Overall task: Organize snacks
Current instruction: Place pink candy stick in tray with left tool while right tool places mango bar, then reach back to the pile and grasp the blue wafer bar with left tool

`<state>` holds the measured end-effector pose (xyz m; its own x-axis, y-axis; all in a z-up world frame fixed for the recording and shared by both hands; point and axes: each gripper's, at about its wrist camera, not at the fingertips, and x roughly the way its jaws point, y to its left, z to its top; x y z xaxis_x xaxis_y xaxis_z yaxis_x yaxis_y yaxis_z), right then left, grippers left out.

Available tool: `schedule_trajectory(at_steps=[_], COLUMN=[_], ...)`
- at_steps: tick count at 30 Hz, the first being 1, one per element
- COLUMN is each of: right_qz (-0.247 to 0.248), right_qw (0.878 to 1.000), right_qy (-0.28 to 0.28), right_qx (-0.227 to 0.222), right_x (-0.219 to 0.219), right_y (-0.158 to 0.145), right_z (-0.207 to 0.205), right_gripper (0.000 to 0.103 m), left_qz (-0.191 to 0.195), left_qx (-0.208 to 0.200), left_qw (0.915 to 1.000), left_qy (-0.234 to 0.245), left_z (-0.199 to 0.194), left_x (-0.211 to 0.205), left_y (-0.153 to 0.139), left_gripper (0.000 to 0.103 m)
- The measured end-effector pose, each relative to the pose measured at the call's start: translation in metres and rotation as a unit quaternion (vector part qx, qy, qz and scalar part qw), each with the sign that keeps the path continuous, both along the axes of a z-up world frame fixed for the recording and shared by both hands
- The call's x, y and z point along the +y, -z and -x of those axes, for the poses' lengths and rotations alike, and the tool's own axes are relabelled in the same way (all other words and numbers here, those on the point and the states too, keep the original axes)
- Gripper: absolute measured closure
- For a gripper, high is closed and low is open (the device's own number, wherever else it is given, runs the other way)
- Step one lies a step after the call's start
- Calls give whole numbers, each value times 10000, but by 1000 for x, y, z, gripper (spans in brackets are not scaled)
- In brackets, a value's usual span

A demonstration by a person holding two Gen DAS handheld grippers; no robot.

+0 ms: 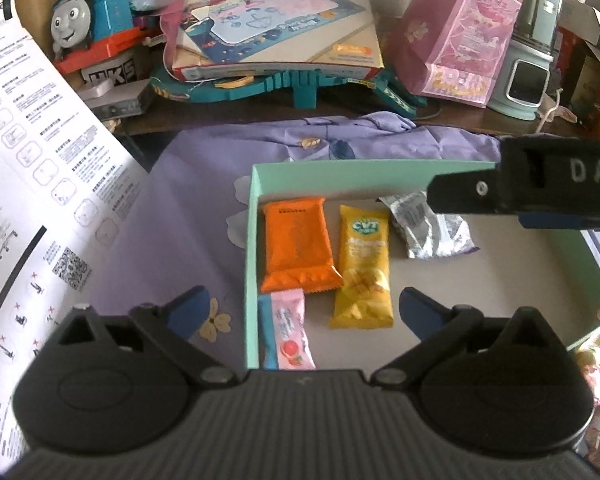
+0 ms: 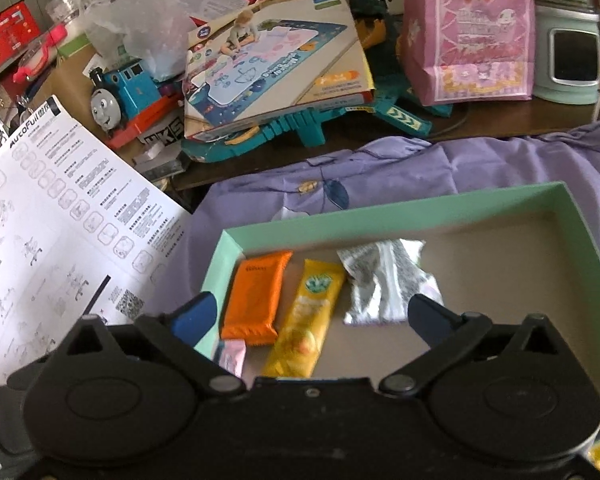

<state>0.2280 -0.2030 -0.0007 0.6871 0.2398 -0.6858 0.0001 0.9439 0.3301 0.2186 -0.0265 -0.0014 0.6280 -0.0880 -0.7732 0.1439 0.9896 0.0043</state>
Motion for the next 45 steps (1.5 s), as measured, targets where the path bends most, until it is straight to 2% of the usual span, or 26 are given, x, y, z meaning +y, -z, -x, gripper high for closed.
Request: schedule_trajectory(at_steps=[11,18,25,32,34,38,39,42,44,45], right_qz=[247,283,180,-405,-479,-584,-585,-513,-444,-425], right_qw=[9996,9987,9968,9926,9913,9907,9911,9929,9938,9940], right_qy=[122,410,737,1080,1156,1151,1118,1003,938,913], right_qx=[-19,80,267,391,407,437,433,392,406,423], right_x=[-30,-68,-105,-132,-137,-141,-140,-136,-131,-130], right_y=[-18,-11,11,37,43,52,53,55,58,60], right_z=[80,144,201,236,242,243,242,240,235,233], right_gripper=[0,0,0,0,6,11,11,14,17,18], left_qz=[-41,-184,-288,-575,-653,-753,-750,-621,-541,-548], left_qx=[10,127,393,482,517,590,565,701,677,625], left_qw=[9994,9961,9876,9765,9741,9700,9698,9678,9680,9671], left_qy=[335,855,1495,2018,2100,2237,2252,2338,2356,2402], left_z=[58,106,141,153,152,148,148,147,149,151], left_x=[-27,-61,-96,-129,-137,-149,-150,-152,-150,-149], left_y=[-16,-3,21,40,45,55,57,60,58,57], left_gripper=[0,0,0,0,0,1,5,32,38,55])
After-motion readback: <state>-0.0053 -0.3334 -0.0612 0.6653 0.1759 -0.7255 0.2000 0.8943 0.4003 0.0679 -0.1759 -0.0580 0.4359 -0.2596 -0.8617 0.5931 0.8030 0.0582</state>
